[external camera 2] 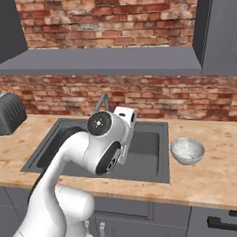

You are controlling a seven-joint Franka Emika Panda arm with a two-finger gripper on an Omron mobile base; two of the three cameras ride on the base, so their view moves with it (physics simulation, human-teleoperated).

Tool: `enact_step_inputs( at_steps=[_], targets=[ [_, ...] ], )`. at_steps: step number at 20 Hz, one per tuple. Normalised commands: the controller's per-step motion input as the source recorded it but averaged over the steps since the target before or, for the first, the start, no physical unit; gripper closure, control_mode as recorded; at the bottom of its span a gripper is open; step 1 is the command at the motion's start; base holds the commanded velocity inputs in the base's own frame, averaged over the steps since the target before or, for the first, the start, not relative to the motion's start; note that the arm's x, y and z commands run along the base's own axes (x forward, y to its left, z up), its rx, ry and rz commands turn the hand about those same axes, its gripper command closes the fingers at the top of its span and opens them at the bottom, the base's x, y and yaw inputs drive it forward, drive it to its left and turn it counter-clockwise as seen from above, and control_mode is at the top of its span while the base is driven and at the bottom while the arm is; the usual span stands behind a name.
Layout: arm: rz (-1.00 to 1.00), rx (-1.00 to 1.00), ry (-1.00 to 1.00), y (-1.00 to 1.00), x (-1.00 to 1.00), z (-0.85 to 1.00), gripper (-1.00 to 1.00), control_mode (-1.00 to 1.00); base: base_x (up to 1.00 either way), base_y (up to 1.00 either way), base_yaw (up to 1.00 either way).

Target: Rinse each bowl for a few seconds and place them down in the sink or on the counter.

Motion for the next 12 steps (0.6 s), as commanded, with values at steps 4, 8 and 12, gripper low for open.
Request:
enact_step_inputs(
  at_steps=[4,8,12],
  targets=[
    [0.07,-0.05,-0.01,0.54,-0.19,0.12,-1.00,-1.00,0.00,0.00,0.00],
    [0.06,-0.05,0.00,0.57,-0.10,0.15,-1.00,-1.00,0.00,0.00,0.00],
    [0.04,-0.05,-0.01,0.62,-0.02,0.15,-1.00,-1.00,0.00,0.00,0.00]
  ],
)
